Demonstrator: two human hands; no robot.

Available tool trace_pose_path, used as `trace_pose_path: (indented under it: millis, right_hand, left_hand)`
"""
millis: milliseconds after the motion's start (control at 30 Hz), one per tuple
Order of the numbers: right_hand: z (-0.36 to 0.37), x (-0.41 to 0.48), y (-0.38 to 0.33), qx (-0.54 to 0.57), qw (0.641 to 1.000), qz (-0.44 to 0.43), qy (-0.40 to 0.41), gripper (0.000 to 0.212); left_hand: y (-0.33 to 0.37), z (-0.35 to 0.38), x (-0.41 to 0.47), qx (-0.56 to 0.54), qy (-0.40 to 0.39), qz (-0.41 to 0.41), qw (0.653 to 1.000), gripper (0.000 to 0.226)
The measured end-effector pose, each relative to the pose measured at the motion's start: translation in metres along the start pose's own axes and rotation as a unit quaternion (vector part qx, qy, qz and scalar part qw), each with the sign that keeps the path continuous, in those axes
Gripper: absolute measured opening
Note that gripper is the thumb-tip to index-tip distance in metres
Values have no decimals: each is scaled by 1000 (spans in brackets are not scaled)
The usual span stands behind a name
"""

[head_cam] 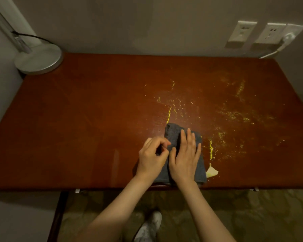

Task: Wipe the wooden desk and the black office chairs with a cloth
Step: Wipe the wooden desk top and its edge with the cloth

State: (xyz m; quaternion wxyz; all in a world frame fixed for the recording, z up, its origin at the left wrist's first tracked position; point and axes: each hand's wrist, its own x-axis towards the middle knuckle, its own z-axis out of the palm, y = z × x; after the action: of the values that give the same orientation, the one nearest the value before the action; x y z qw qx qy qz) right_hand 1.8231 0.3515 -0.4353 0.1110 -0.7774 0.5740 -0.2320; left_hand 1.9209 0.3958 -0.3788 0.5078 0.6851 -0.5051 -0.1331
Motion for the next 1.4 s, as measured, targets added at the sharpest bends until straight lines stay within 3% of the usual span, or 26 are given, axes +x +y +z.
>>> trace_pose_path:
  millis: [167, 300, 433, 500, 567, 700, 933, 1100, 1400]
  right_hand:
    - [28, -17, -68, 48, 996, -58, -53, 54]
    - [64, -19, -114, -15, 981, -119, -150, 55]
    - [87, -12, -134, -89, 970, -124, -190, 56]
    - [90, -9, -136, -106, 968, -121, -191, 56]
    - [92, -3, -138, -116, 969, -118, -185, 55]
    - [96, 22, -141, -120, 963, -128, -205, 51]
    - [105, 67, -140, -86, 955, -145, -244, 59]
    - [110, 69, -138, -116, 968, -137, -175, 53]
    - [95, 92, -86, -121, 978, -45, -166, 55]
  left_hand:
    - [-30, -63, -3, 30, 83, 20, 996, 18]
    - [-77, -114, 1, 110, 78, -58, 989, 27]
    - [-115, -127, 21, 209, -80, -190, 956, 31]
    - [-121, -119, 28, 208, -173, -208, 940, 44]
    - [-121, -108, 32, 235, -227, -206, 923, 52]
    - [-126, -97, 50, 329, -225, -193, 896, 55]
    - [-144, -80, 90, 357, -219, -186, 888, 55]
    - [-148, -73, 89, 374, -207, -180, 886, 54]
    - [-123, -14, 114, 360, -229, -124, 896, 61]
